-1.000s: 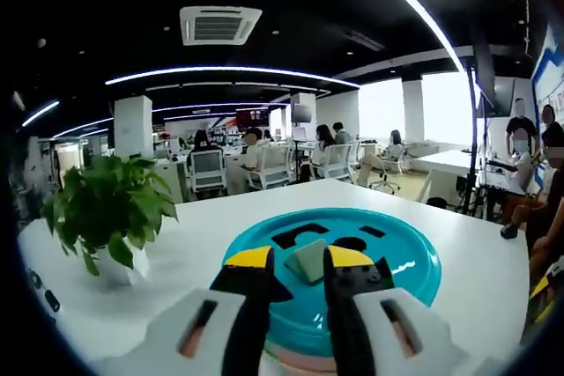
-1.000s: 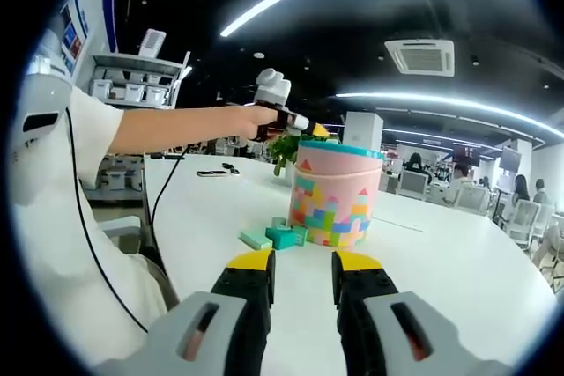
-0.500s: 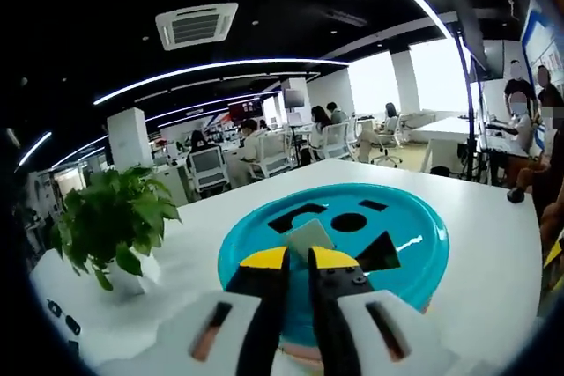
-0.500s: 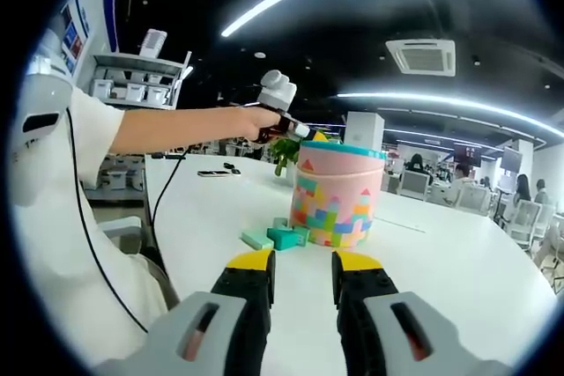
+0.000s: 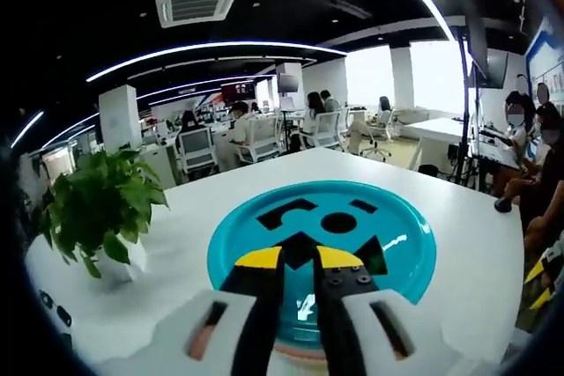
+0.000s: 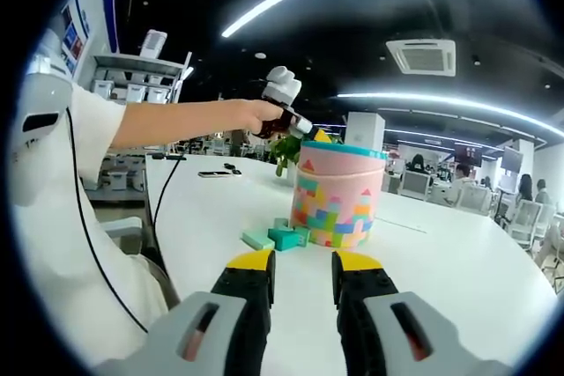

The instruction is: Arrange the toys in the designated storage area by placing each visible toy with the group until no toy remains scattered across the table.

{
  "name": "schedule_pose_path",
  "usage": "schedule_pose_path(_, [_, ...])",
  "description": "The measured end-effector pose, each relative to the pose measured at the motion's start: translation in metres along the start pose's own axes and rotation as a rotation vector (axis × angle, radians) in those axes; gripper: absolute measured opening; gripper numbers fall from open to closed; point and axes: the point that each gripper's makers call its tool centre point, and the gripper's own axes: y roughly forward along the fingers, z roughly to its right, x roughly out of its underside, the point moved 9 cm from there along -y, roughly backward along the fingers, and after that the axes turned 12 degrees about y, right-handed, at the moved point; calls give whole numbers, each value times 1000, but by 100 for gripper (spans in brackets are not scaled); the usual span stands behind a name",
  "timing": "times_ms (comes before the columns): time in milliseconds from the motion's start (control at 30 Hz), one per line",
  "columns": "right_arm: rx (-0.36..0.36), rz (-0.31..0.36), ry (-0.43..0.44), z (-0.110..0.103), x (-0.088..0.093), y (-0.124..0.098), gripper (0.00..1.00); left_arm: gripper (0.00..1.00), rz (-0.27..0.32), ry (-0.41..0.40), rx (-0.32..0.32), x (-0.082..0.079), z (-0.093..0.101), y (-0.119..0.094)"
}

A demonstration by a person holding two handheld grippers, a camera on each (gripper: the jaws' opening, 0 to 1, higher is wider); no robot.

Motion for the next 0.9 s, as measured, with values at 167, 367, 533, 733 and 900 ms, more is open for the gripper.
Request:
schedule_pose_path(167, [5, 3, 1, 1, -1, -1, 26, 32, 62, -50, 27, 0, 2, -2])
schedule_pose_path(367, [16, 11, 2, 1, -3, -1, 27, 39, 138, -91, 58, -7, 6, -9])
schedule_pose_path(533, [27, 30, 30, 5, -6, -3, 29, 46, 249, -115, 99, -15, 15, -30])
schedule_pose_path(733, [35, 32, 27, 5, -5, -5, 29, 49, 274, -47, 145, -16, 20, -58])
schedule_pose_path(900, [44, 19, 8, 5, -5, -6, 28, 54, 274, -30, 152, -10, 19, -75])
